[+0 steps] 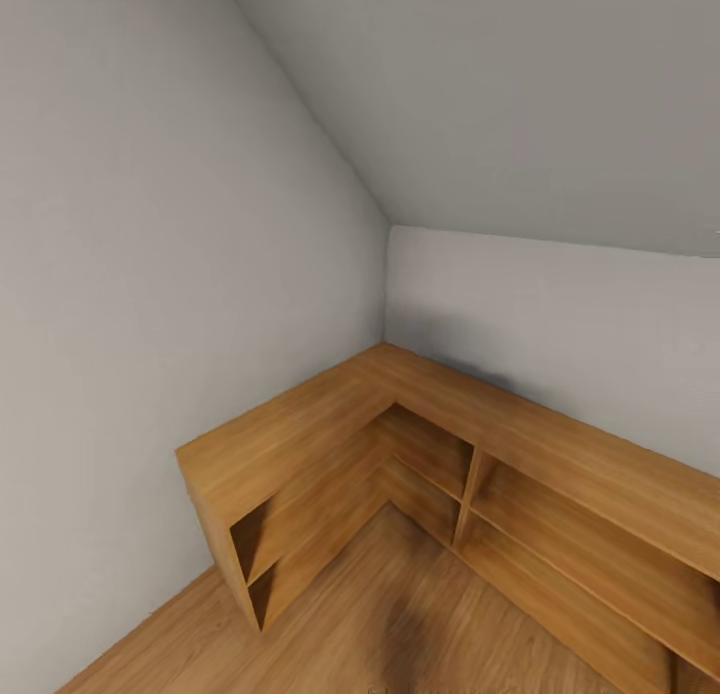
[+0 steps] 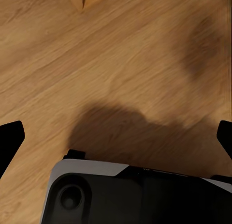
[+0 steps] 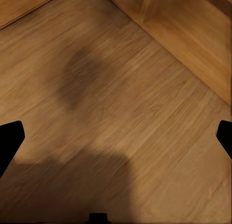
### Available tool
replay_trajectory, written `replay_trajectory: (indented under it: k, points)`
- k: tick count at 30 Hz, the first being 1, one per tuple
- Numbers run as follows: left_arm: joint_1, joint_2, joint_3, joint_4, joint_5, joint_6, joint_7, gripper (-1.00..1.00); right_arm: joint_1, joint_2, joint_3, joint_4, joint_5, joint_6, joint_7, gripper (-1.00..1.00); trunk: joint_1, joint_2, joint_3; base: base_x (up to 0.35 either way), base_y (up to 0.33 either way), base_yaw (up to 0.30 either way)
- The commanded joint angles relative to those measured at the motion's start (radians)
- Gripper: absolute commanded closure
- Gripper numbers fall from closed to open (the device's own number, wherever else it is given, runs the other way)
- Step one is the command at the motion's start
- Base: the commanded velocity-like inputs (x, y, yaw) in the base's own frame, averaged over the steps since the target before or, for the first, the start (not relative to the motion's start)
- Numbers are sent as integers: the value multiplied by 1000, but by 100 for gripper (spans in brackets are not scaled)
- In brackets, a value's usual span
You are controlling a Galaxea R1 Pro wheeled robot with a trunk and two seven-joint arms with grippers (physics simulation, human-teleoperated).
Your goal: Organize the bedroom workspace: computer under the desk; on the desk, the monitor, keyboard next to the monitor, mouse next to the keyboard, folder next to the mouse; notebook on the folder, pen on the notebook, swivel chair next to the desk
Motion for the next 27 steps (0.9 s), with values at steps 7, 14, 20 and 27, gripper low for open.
replay_trajectory:
  k: [7,14,20,27]
  points:
    - [1,-1,5,-2,4,0,-5,-100,-1,0,9,2,-4,-3,-5,-100,1,-2,-6,0,106,-251]
    - [0,-1,5,-2,4,0,-5,-100,-1,1,9,2,-3,-3,-5,-100,1,-2,-7,17,182,-191]
    - [1,-1,5,-2,4,0,-5,-100,-1,1,9,2,-3,-3,-5,-100,1,-2,-7,6,50,-50]
    - [1,-1,5,-2,4,0,-5,-100,-1,1,9,2,-3,-3,-5,-100,1,-2,-5,2,12,-70]
